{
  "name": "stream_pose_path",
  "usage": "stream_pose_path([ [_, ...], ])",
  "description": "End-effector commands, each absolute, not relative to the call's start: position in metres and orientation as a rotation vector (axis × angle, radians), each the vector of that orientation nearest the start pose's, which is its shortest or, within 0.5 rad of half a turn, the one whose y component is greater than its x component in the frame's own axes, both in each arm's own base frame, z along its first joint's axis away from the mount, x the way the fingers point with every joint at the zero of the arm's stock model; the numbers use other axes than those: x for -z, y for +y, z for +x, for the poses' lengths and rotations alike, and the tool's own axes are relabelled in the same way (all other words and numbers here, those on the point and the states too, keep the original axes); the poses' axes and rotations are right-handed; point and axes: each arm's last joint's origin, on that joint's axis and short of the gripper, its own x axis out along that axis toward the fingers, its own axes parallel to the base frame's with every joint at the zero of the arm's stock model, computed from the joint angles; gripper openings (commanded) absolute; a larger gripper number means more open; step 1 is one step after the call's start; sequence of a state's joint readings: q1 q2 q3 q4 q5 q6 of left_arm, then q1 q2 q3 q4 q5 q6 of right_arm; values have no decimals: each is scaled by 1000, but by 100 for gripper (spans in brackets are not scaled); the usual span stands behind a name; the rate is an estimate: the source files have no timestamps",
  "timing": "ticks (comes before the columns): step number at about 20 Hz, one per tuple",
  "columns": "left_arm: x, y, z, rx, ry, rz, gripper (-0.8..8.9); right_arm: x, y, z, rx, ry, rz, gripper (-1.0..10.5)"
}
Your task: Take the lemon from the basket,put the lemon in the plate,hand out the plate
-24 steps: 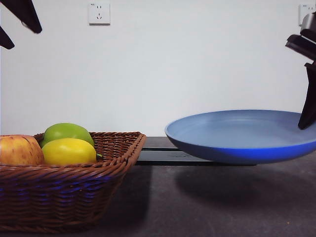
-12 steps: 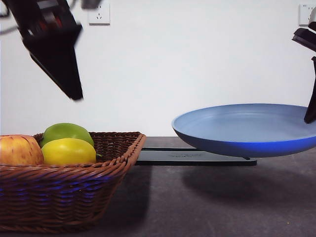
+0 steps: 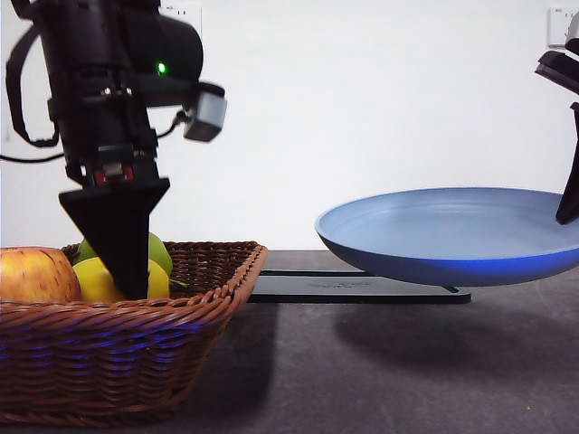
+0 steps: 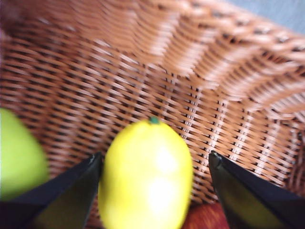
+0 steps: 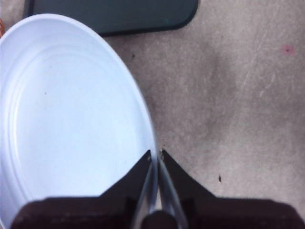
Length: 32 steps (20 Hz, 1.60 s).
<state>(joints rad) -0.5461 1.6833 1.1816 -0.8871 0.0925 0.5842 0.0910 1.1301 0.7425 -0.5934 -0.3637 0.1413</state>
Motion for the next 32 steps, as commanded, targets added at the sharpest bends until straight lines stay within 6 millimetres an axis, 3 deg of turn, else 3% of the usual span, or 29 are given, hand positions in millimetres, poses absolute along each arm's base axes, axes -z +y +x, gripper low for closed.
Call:
stream_pose_path([
  [1, -196, -170, 269, 959, 1211, 807, 386, -231, 30, 212, -360, 982, 257, 3],
  [8, -193, -171, 270, 959, 1215, 813, 129, -232, 30, 213, -361, 968, 256, 3],
  [12, -203, -176, 273, 949, 1181, 826, 112, -233, 30, 214, -362, 960, 254, 3],
  [15, -234, -186, 280, 953, 1130, 805, 112, -233, 30, 214, -359, 958, 253, 3],
  [17, -266, -197, 283, 996, 1068, 723, 112, -233, 30, 215, -358, 952, 256, 3],
  [20, -317, -216, 283, 1182, 912, 492, 112, -233, 30, 215, -354, 955, 268, 3],
  [23, -345, -237, 276, 1347, 788, 306, 112, -233, 31, 214, -351, 965, 313, 3],
  [25, -347, -253, 268, 1342, 752, 319, 113, -234, 33, 213, -425, 976, 377, 3],
  [29, -334, -290, 244, 1143, 745, 553, 116, -234, 35, 213, -466, 987, 413, 3],
  [32, -331, -308, 228, 1163, 713, 595, 118, -234, 35, 212, -463, 1000, 418, 3],
])
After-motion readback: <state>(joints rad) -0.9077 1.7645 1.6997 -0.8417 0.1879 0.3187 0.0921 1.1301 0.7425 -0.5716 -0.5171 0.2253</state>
